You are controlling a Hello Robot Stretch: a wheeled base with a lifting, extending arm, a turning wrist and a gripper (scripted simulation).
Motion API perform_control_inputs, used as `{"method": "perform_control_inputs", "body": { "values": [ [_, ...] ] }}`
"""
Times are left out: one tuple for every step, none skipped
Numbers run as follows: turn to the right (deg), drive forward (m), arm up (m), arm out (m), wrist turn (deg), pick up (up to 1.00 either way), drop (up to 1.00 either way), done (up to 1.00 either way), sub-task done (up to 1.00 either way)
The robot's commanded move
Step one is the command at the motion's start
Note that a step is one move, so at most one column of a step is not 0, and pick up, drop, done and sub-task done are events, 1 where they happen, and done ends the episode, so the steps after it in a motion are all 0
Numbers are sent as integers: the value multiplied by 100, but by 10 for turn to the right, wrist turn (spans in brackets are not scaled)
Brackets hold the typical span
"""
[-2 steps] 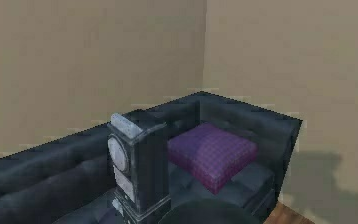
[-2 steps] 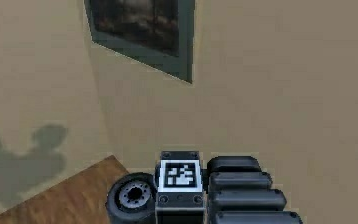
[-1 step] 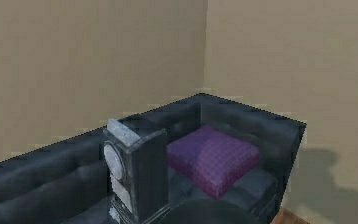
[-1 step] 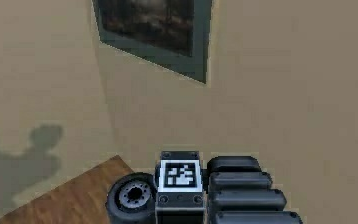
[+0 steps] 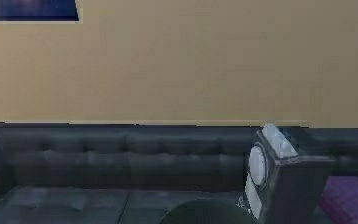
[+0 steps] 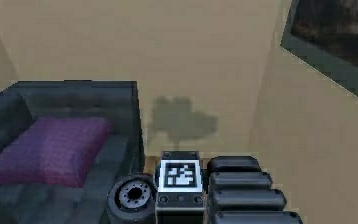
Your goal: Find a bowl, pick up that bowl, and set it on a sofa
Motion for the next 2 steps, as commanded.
{"method": "perform_control_inputs", "body": {
  "values": [
    [-450, 0, 0, 0, 0, 0, 0, 0, 0],
    [-450, 0, 0, 0, 0, 0, 0, 0, 0]
  ]
}}
